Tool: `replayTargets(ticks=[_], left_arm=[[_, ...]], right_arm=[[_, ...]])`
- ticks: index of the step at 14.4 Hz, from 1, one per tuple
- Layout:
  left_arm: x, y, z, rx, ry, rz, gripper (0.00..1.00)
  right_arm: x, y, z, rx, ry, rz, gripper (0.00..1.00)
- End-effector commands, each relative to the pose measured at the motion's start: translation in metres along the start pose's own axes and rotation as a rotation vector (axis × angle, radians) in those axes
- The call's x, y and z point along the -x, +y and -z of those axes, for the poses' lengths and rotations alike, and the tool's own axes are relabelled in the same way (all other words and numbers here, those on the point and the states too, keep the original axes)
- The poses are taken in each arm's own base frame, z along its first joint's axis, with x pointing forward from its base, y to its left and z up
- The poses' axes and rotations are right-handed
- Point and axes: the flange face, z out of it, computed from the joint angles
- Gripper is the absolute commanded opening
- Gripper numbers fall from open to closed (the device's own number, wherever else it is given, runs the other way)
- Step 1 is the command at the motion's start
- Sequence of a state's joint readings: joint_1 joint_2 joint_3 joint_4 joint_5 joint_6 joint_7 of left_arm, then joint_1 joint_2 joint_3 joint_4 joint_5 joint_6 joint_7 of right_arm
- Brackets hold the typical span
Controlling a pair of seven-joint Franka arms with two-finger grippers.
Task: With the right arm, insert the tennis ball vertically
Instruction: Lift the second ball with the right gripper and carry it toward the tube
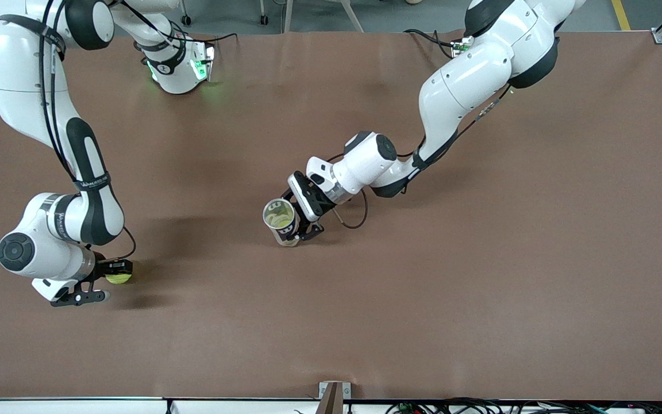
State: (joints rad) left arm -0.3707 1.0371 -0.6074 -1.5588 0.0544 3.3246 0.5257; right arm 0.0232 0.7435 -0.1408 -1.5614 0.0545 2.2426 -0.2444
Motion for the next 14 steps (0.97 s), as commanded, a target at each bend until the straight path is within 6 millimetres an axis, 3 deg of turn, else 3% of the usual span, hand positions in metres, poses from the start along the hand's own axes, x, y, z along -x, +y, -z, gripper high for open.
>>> replayTargets(ticks=[1,3,6,10,12,14], left_arm=[[0.005,-0.001,-0.003,-0.005,-0.008,-0.010,0.77],[0.005,-0.001,-0.003,-0.005,-0.008,-0.010,0.77],[0.005,-0.001,-0.003,-0.005,-0.008,-0.010,0.77],[0.005,-0.002,-0.003,-0.006,-0.008,-0.008,0.77],[0.005,-0.001,-0.003,-0.005,-0.008,-0.010,0.77],[0.005,-0.001,-0.003,-0.005,-0.008,-0.010,0.77]], right_arm=[[-0.005,-0.016,0.015,-0.001,-0.006,0.034,0.18],[-0.013,-0.025,0.033,-0.008,0.026,0.035,0.16],[-0.018,-0.076,0.102,-0.158,0.088,0.025,0.16],[-0.012,-0.146,0.177,-0.406,0.084,-0.041,0.16],[-0.010,-0.168,0.200,-0.550,0.016,-0.097,0.16],[-0.002,-0.207,0.218,-0.635,-0.064,-0.134,0.16]])
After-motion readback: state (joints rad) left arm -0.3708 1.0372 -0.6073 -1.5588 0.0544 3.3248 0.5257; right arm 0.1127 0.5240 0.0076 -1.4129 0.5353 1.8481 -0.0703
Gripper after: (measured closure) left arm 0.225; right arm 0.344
